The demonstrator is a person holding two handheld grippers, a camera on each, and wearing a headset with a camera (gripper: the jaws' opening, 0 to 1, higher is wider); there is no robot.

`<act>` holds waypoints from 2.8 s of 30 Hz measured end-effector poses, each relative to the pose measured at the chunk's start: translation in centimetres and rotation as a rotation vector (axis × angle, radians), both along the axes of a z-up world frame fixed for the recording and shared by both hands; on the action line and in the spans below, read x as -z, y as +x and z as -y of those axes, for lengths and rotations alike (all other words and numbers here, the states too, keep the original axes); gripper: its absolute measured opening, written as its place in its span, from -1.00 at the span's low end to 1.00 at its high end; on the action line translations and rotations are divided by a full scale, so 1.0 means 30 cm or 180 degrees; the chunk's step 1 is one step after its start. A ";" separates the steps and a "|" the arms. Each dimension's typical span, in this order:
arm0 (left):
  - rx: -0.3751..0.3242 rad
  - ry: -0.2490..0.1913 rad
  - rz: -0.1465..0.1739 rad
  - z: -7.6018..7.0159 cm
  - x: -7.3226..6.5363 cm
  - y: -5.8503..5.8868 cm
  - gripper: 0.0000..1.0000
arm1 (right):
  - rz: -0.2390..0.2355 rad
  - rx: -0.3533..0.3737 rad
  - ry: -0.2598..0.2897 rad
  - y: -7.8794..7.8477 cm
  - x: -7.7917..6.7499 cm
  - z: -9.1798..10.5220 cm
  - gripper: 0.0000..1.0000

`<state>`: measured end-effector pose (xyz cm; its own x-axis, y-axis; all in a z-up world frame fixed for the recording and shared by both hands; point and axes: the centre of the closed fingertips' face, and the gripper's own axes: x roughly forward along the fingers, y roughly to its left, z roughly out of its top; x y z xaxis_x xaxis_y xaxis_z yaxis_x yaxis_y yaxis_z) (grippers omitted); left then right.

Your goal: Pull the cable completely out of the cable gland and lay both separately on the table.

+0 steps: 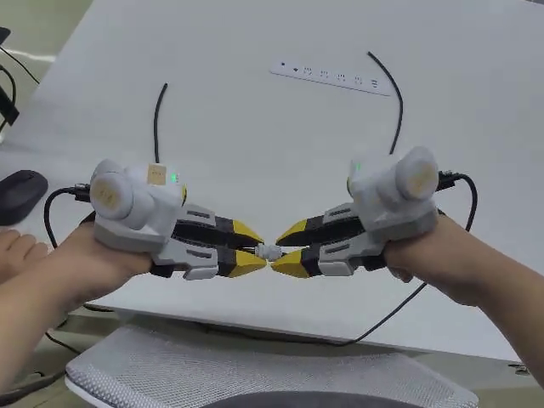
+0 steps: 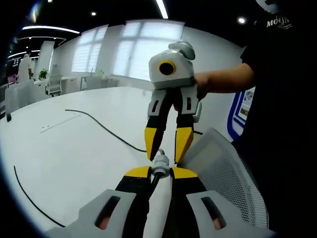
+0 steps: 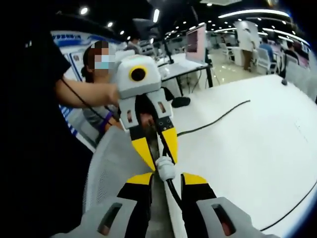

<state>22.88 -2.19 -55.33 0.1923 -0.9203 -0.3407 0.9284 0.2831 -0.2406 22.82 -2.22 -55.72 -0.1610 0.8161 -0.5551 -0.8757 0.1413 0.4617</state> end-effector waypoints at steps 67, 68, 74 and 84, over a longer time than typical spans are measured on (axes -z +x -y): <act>0.0158 0.0051 -0.0243 0.023 0.029 0.013 -0.69 | 0.2251 -0.1099 -0.0240 -0.009 0.042 -0.002 -0.85; 0.0164 0.0059 -0.0223 0.024 0.029 0.013 -0.69 | 0.2230 -0.1070 -0.0244 -0.005 0.043 -0.003 -0.85; 0.0186 0.0030 -0.0172 0.029 0.018 0.013 -0.69 | 0.1911 -0.0834 -0.0172 0.006 0.032 -0.005 -0.80; 0.0290 0.0072 -0.0051 0.036 0.014 -0.017 -0.69 | -0.0226 -0.0037 0.0174 0.001 0.009 0.035 -0.49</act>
